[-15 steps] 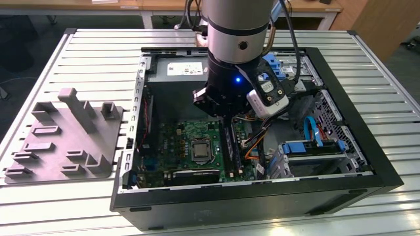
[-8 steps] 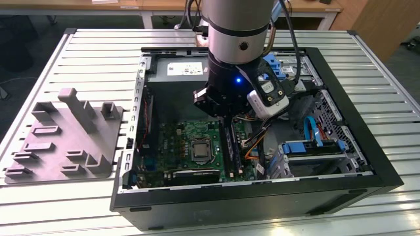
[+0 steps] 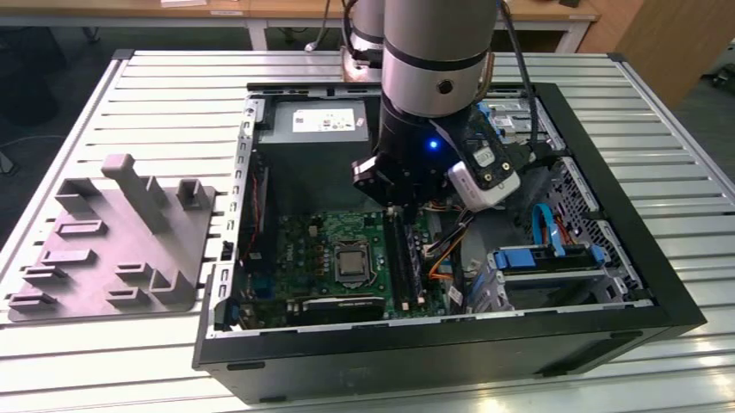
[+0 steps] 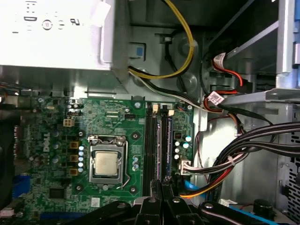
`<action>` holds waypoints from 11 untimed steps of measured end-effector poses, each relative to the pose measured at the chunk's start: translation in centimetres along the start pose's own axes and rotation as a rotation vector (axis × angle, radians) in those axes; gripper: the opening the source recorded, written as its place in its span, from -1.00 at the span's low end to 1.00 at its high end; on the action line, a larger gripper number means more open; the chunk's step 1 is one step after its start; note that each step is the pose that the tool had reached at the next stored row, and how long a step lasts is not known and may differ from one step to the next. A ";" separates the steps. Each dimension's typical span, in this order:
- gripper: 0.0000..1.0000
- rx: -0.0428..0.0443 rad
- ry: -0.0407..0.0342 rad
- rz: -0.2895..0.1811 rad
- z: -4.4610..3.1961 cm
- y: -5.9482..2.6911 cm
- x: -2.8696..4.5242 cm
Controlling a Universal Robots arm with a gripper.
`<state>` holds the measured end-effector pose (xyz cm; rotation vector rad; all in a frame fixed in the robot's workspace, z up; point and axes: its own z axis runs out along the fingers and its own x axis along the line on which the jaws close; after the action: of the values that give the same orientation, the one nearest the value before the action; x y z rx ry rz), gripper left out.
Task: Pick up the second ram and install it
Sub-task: 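Insert the second ram into the second slot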
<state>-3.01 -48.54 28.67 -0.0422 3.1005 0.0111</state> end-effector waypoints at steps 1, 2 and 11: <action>-0.76 -0.0013 -0.0001 0.000 0.09 0.00 -0.07; -0.76 -0.0021 -0.0001 0.000 0.20 0.00 -0.10; -0.76 -0.0042 -0.0001 0.000 1.79 -0.02 -0.05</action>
<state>-2.89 -48.55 26.88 -0.0421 3.1004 0.0177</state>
